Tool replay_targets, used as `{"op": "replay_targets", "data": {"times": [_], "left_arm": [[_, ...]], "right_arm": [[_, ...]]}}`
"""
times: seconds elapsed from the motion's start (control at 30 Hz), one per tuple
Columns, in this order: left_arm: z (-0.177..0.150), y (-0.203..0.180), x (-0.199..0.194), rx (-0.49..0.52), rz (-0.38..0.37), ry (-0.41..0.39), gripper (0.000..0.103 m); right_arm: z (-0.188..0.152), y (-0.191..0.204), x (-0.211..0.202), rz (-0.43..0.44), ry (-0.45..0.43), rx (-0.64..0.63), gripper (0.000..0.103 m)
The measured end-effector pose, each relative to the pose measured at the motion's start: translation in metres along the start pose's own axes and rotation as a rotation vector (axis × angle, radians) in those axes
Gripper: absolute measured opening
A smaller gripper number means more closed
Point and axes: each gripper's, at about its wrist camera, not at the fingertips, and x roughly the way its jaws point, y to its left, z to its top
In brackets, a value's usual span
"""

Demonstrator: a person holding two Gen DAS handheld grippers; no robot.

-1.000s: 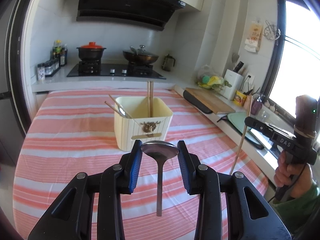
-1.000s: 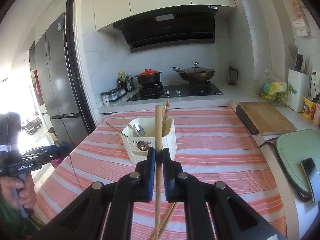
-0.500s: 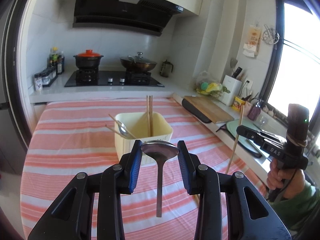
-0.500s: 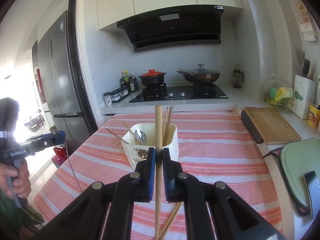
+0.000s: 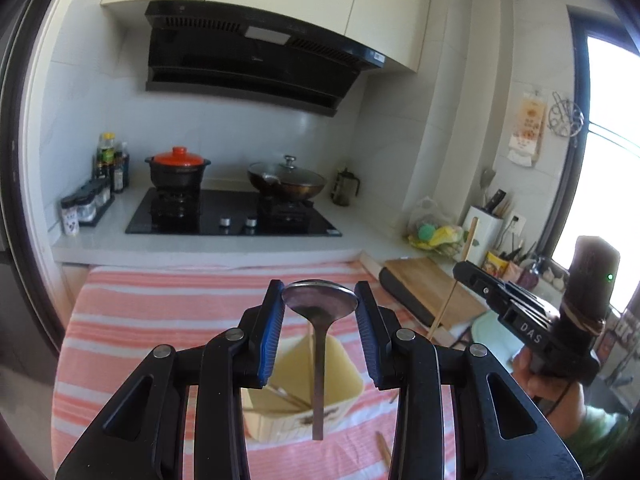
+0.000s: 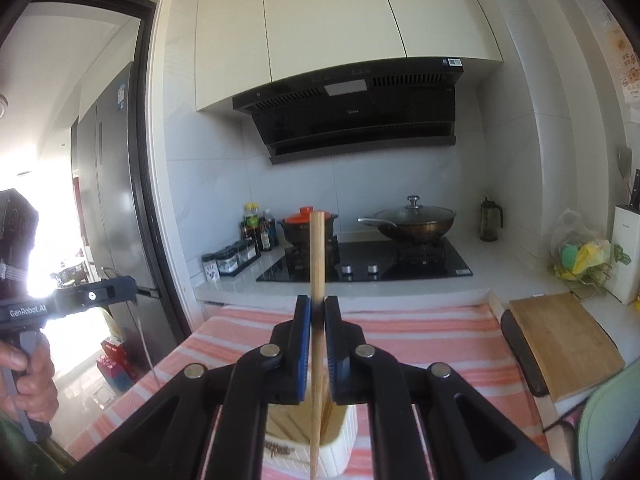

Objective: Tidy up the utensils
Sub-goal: 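Lower the spoon and chopstick into the holder and open both tools, then move both tools back over the last two wooden chopsticks on the cloth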

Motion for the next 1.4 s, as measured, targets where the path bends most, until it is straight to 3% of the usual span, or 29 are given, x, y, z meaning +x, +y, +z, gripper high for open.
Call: {"op": "replay_targets", "data": {"times": [0.1, 0.23, 0.43, 0.57, 0.6, 0.67, 0.83, 0.9, 0.97, 1.07, 1.17, 1.3, 1.4], "left_arm": [[0.004, 0.008, 0.037, -0.026, 0.023, 0.002, 0.036], [-0.013, 0.02, 0.086, -0.055, 0.055, 0.048, 0.036], [-0.056, 0.035, 0.143, -0.088, 0.091, 0.193, 0.036], [-0.07, 0.035, 0.164, -0.073, 0.134, 0.284, 0.037], [-0.069, 0.035, 0.163, -0.08, 0.143, 0.291, 0.037], [-0.063, 0.035, 0.149, -0.096, 0.124, 0.271, 0.045], [-0.048, 0.021, 0.077, -0.005, 0.127, 0.193, 0.069], [-0.058, 0.016, 0.041, 0.045, 0.132, 0.186, 0.078], [-0.08, 0.014, 0.007, 0.094, 0.142, 0.202, 0.084], [-0.129, 0.014, -0.032, 0.123, 0.154, 0.27, 0.085], [-0.18, 0.017, -0.058, 0.085, 0.165, 0.333, 0.085], [-0.23, 0.015, -0.081, -0.007, 0.174, 0.361, 0.085], [-0.249, 0.014, -0.09, -0.091, 0.145, 0.357, 0.085]], "right_arm": [[0.005, 0.0, 0.031, 0.016, -0.024, 0.007, 0.007], [-0.016, -0.006, 0.08, 0.021, 0.029, 0.028, 0.007], [-0.075, -0.017, 0.137, 0.06, 0.235, 0.025, 0.007], [-0.098, -0.02, 0.15, 0.036, 0.333, -0.001, 0.009], [-0.098, -0.022, 0.15, 0.03, 0.343, 0.008, 0.015], [-0.09, -0.027, 0.138, 0.033, 0.328, 0.047, 0.027], [-0.049, -0.017, 0.073, 0.048, 0.256, 0.019, 0.031], [-0.044, -0.006, 0.041, 0.047, 0.252, -0.028, 0.04], [-0.05, 0.009, 0.007, 0.044, 0.265, -0.093, 0.042], [-0.083, 0.028, -0.041, 0.017, 0.289, -0.192, 0.044], [-0.14, 0.043, -0.082, -0.03, 0.336, -0.257, 0.044], [-0.217, 0.05, -0.119, -0.066, 0.434, -0.195, 0.044], [-0.251, 0.051, -0.143, -0.105, 0.459, -0.142, 0.044]]}}
